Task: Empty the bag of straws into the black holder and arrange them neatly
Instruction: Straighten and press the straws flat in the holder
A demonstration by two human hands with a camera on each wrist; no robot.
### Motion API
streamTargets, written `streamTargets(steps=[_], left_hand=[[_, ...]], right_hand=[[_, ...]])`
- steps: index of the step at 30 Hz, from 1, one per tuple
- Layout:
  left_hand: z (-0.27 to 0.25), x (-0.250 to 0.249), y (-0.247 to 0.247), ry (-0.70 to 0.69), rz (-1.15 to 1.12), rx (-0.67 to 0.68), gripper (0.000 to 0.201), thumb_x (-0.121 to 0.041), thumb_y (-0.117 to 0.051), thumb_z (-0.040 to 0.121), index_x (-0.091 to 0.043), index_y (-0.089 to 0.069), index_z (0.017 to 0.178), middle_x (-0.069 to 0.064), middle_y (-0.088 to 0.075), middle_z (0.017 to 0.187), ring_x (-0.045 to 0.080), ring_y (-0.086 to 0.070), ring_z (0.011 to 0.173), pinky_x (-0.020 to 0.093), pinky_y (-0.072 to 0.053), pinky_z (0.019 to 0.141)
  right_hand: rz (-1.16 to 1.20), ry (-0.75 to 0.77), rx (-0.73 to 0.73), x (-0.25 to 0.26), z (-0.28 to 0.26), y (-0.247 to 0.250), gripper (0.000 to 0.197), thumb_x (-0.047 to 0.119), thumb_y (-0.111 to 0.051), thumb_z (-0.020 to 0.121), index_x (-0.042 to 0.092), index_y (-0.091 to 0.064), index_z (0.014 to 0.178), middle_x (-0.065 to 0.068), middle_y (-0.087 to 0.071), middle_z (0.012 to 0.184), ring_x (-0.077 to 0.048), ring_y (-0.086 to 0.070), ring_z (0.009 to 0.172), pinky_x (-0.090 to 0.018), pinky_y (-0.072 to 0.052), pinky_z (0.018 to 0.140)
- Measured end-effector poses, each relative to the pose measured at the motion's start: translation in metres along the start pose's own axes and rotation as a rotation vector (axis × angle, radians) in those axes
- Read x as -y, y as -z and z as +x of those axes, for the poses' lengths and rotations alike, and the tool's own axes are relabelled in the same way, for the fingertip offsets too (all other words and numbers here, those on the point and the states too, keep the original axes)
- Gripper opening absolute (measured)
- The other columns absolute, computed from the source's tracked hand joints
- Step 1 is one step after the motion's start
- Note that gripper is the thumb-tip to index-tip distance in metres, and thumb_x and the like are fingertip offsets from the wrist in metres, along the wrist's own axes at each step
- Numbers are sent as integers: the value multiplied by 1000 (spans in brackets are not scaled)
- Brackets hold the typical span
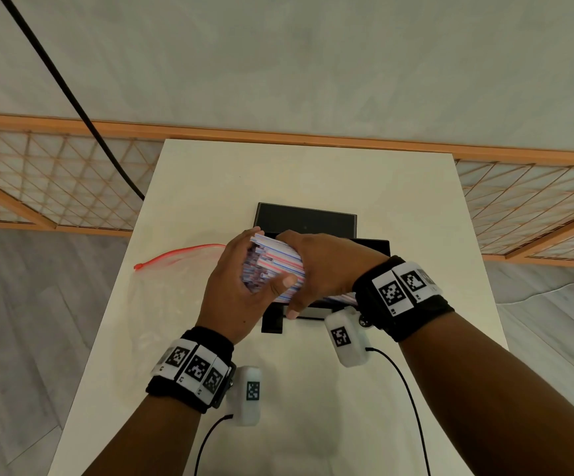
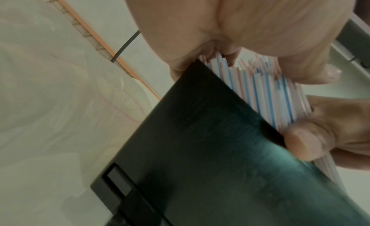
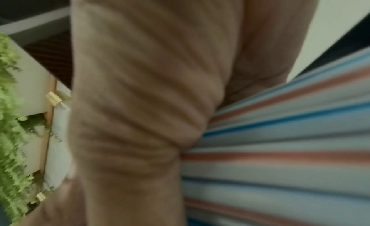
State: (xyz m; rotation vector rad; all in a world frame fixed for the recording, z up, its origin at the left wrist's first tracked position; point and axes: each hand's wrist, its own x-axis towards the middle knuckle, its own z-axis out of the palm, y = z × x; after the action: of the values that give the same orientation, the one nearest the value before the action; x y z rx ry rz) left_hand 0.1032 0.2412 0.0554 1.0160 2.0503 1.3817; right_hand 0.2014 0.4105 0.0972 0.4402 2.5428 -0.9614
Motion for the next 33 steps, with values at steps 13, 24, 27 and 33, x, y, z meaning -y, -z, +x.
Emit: streamTargets(steps=[13, 24, 27, 33], left_hand=[[-4, 4, -6, -71, 47, -70, 72, -59, -70, 74, -37, -42, 137, -5, -52, 140, 7, -54, 124, 16, -48, 101], [-4, -2, -9, -60, 3, -97, 78, -58, -73, 71, -32, -45, 139, -7, -55, 133, 6, -58, 118, 18, -52, 95], [-4, -1, -9, -52, 3, -99, 80, -60, -73, 70, -32, -45, 139, -7, -56, 133, 8, -59, 118, 23, -53, 97], [-4, -3, -11, -44, -23, -90, 92, -74, -68, 67, -26, -46, 141, -8, -56, 132, 6, -60, 116, 17, -53, 93]], right_hand=[[38, 96, -219, 0, -19, -6, 95, 49, -96, 52, 30, -51, 133, 9, -63, 119, -11, -60, 107, -36, -52, 97], [145, -12, -228, -6, -18, -27, 97, 50, -95, 55, 28, -49, 138, 5, -55, 124, -13, -55, 111, -39, -51, 101], [200, 6, -209, -5, -15, -27, 93, 44, -96, 56, 29, -50, 135, 6, -58, 121, -13, -56, 109, -38, -52, 99], [203, 27, -201, -5, -11, -24, 90, 41, -97, 57, 24, -49, 132, 4, -56, 119, -14, -56, 106, -41, -53, 97]])
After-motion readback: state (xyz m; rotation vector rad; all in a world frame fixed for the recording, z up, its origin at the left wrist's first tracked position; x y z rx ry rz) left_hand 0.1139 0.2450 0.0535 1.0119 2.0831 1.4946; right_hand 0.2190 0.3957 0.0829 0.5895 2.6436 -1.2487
